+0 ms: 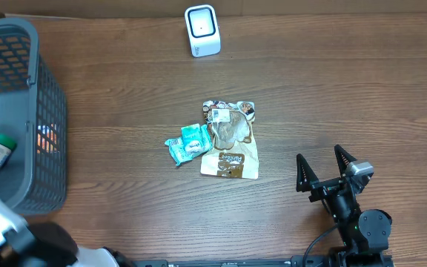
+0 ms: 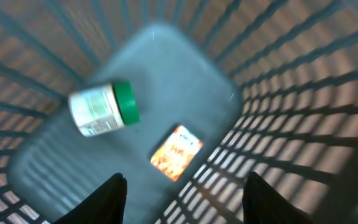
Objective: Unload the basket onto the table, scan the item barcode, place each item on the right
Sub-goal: 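Grasp the orange box in the basket with the left gripper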
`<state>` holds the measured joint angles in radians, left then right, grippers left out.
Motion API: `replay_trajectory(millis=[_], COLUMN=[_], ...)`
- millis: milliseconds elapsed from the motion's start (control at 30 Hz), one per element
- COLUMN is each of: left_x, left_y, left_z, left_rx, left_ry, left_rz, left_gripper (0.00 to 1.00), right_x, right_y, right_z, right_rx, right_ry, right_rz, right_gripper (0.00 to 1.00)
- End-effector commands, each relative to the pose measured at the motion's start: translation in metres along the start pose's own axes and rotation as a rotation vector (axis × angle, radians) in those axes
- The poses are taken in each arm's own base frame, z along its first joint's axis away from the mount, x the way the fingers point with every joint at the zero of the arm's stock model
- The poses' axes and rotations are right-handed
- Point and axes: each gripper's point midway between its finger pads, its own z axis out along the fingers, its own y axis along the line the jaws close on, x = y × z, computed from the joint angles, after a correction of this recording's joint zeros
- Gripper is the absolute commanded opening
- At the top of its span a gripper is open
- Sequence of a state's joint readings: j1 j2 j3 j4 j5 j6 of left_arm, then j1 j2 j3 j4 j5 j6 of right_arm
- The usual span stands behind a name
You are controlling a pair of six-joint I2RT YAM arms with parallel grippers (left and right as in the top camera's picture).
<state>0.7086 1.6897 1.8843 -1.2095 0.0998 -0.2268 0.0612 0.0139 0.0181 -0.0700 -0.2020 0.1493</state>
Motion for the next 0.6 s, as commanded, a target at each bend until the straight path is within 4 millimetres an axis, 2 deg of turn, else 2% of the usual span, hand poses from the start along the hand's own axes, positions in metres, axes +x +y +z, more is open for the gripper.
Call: replay_trajectory(millis=[0, 167, 433, 567], left_x=[0.015, 0.033, 0.064, 0.086], left_y=[-0.001, -0.008, 0.004, 0.011], left_z=[0.037, 0.075, 0.121, 0.144], left_rx=[0.026, 0.105, 0.104, 0.105], left_ry=[0.121, 0.245, 0.417, 0.512], left_rz=[0.116, 0.212, 0.257, 0.271], left_gripper=[0.45, 0.46, 0.47, 0.41], right_x=[0.001, 0.001, 0.001, 0.001], right_y=[-0.001, -0.001, -0.001, -0.001], right_z=[0.000, 0.000, 0.000, 0.000], right_rx=[0.004, 0.004, 0.004, 0.004], right_ry=[-0.007, -0.007, -0.007, -0.007], right_rz=[-0.005, -0.005, -0.005, -0.005], right_gripper=[1.00, 1.00, 1.00, 1.00])
